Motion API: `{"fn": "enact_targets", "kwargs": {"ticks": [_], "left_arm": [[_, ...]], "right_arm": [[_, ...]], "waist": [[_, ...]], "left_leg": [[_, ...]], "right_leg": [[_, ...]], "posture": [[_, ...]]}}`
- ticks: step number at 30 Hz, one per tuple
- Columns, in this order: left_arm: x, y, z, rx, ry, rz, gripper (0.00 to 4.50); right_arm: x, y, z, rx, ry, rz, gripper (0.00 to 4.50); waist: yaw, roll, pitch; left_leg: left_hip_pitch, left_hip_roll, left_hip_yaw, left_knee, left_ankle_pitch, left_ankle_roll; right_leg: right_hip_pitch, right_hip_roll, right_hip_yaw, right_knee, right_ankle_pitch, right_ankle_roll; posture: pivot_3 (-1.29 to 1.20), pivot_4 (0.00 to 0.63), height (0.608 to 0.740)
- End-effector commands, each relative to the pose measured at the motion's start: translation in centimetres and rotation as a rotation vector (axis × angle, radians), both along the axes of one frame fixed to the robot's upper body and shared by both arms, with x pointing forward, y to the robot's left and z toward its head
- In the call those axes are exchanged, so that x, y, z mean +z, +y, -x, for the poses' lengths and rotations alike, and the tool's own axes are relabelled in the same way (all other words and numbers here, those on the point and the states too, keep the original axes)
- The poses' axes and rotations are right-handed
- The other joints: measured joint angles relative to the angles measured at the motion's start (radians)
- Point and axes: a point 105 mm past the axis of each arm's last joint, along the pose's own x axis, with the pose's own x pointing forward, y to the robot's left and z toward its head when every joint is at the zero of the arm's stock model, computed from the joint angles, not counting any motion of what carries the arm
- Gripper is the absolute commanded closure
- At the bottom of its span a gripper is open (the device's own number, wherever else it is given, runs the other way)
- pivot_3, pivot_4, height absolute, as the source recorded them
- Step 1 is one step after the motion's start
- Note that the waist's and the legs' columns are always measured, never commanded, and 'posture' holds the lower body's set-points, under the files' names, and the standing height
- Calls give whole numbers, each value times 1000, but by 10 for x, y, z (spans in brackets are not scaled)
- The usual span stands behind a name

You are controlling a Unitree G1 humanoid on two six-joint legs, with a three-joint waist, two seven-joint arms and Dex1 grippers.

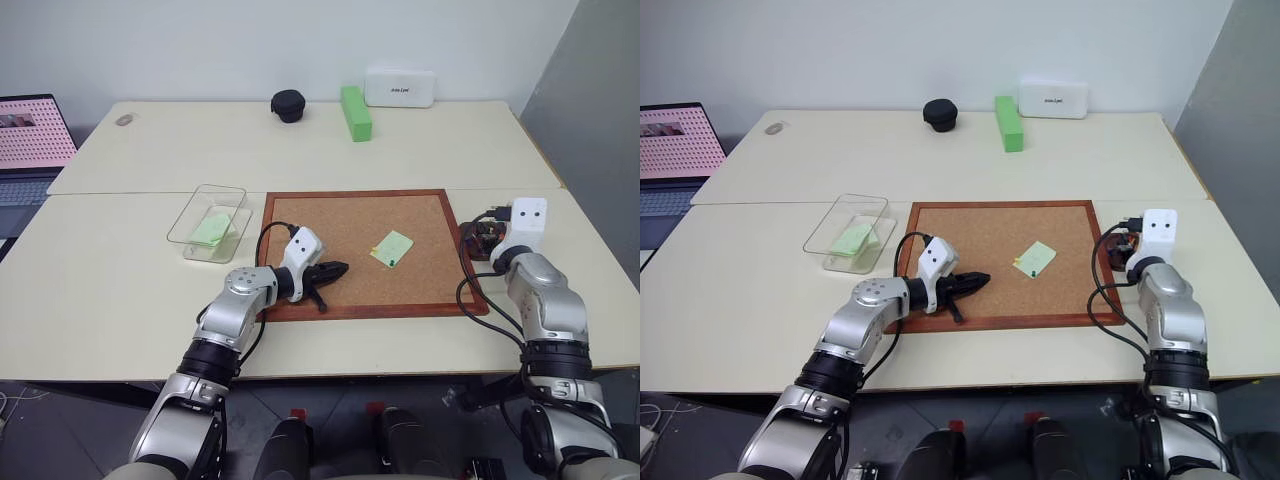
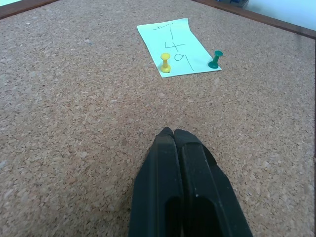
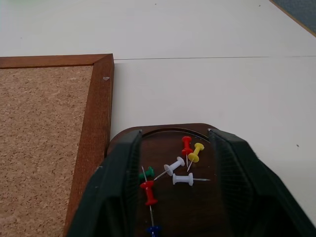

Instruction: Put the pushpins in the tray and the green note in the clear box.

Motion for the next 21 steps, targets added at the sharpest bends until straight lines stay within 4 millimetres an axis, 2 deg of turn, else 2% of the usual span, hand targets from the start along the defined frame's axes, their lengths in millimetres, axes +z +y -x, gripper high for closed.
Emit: {"fn": "enact_targets", "kwargs": {"ticks": [1, 4, 8, 14, 21], "left_arm": [[-24, 5, 4, 14, 74, -60, 4500], [-24, 4, 6, 10, 77, -59, 4500], [-25, 4, 7, 6, 84, -53, 4500], [-23, 6, 6, 12, 84, -54, 4500], [-22, 9, 4, 17, 79, -61, 4500]], "right_arm": [[21, -3, 1, 8, -72, 32, 1204], [22, 16, 3, 123, -78, 34, 589], [18, 57, 16, 390, -77, 36, 589], [21, 101, 47, 712, -123, 57, 589], [14, 136, 70, 875, -109, -33, 589]], "waist": [[0, 0, 0], [0, 0, 0], [0, 0, 0], [0, 0, 0], [-1, 0, 0]], "left_leg": [[0, 0, 0, 0, 0, 0], [0, 0, 0, 0, 0, 0], [0, 0, 0, 0, 0, 0], [1, 0, 0, 0, 0, 0], [2, 1, 0, 0, 0, 0]], "right_leg": [[0, 0, 0, 0, 0, 0], [0, 0, 0, 0, 0, 0], [0, 0, 0, 0, 0, 0], [1, 0, 0, -1, 0, 0], [1, 0, 0, -1, 0, 0]], "posture": [[0, 150, 740], [0, 150, 740], [0, 150, 740], [0, 150, 740], [0, 150, 740]]}}
